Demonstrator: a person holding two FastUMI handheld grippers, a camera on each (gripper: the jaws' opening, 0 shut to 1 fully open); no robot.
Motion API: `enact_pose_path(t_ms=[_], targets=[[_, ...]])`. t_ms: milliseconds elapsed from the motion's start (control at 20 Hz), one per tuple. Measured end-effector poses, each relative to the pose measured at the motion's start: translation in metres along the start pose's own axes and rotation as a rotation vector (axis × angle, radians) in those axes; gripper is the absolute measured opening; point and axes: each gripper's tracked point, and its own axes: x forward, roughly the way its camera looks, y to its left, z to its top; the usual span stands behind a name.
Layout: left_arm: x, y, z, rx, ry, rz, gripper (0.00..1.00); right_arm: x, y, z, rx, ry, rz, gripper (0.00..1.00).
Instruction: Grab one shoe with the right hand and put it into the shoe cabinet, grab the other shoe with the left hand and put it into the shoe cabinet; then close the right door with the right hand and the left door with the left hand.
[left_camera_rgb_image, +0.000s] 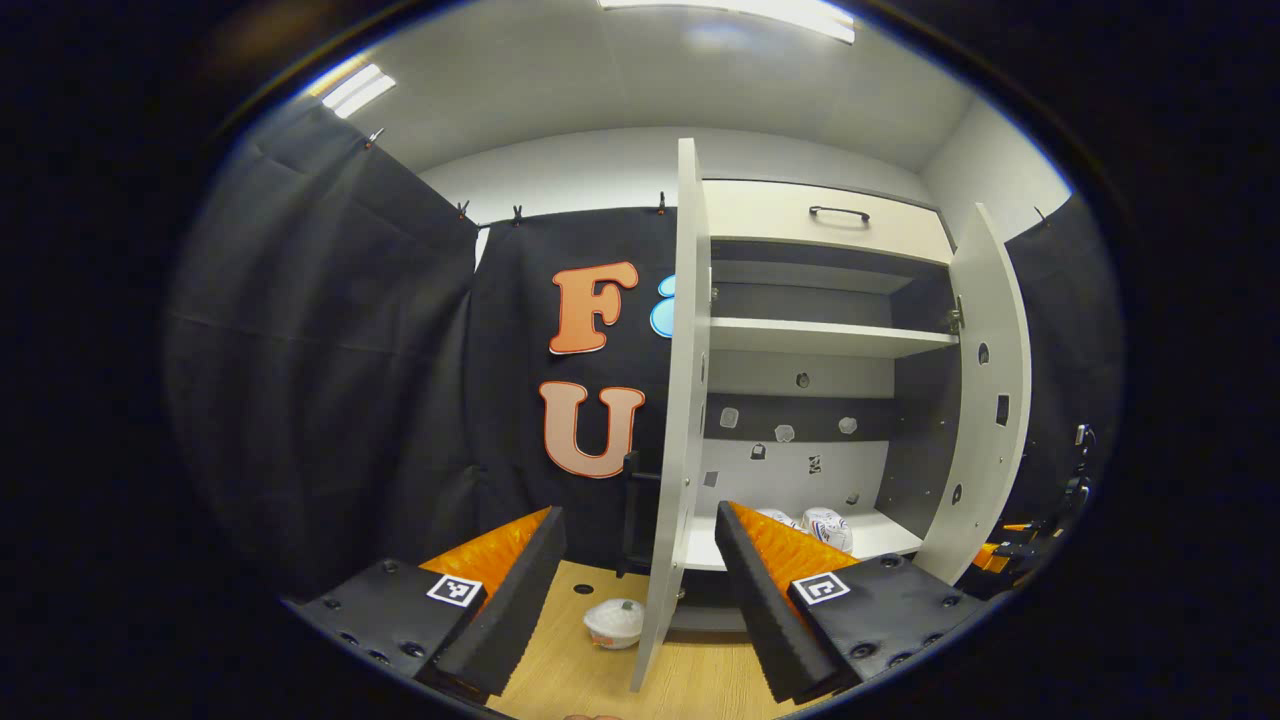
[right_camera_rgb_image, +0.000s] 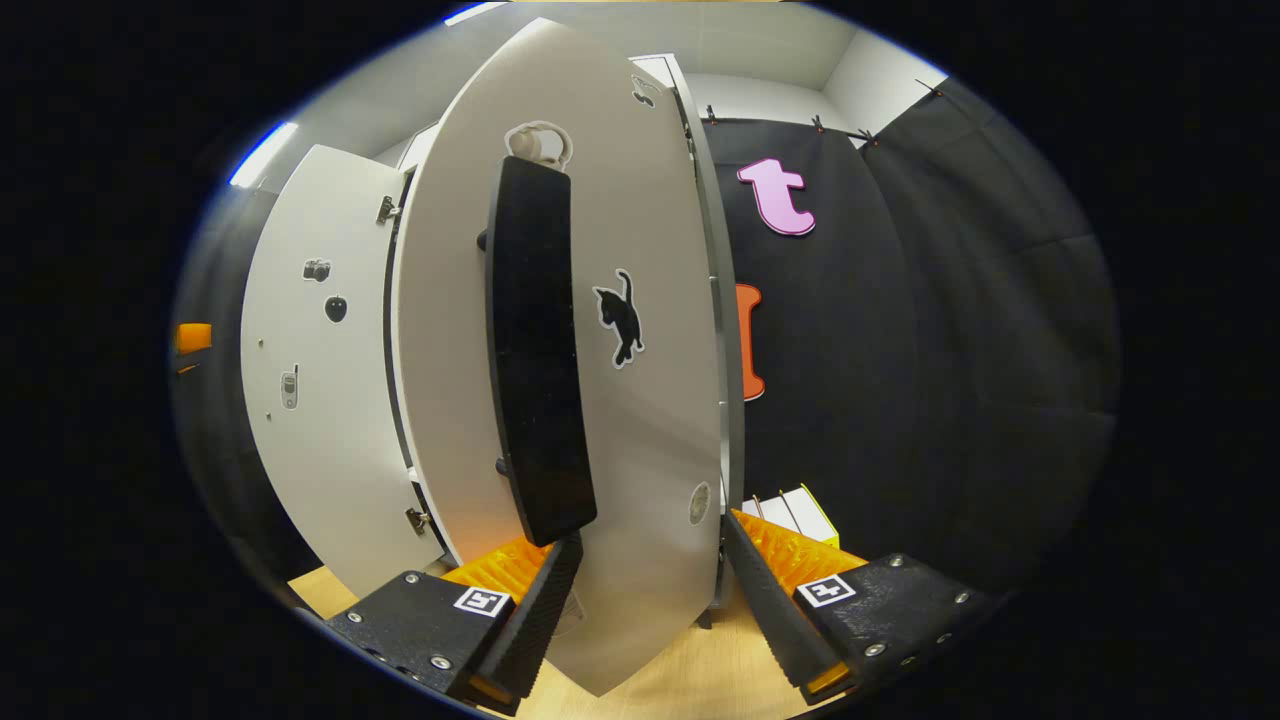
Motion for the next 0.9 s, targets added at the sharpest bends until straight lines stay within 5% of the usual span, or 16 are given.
enact_pose_path(t_ms=[600,900], targets=[[0.026,0.065,0.000,0.024,-0.004,0.000,0.94,0.069,0.080,-0.005,0.024,0.015,0.006,0.92],[0.052,0.099,-0.017,0.027,0.022,-0.007,0.96,0.080,0.082,-0.005,0.034,0.004,-0.049,0.91]])
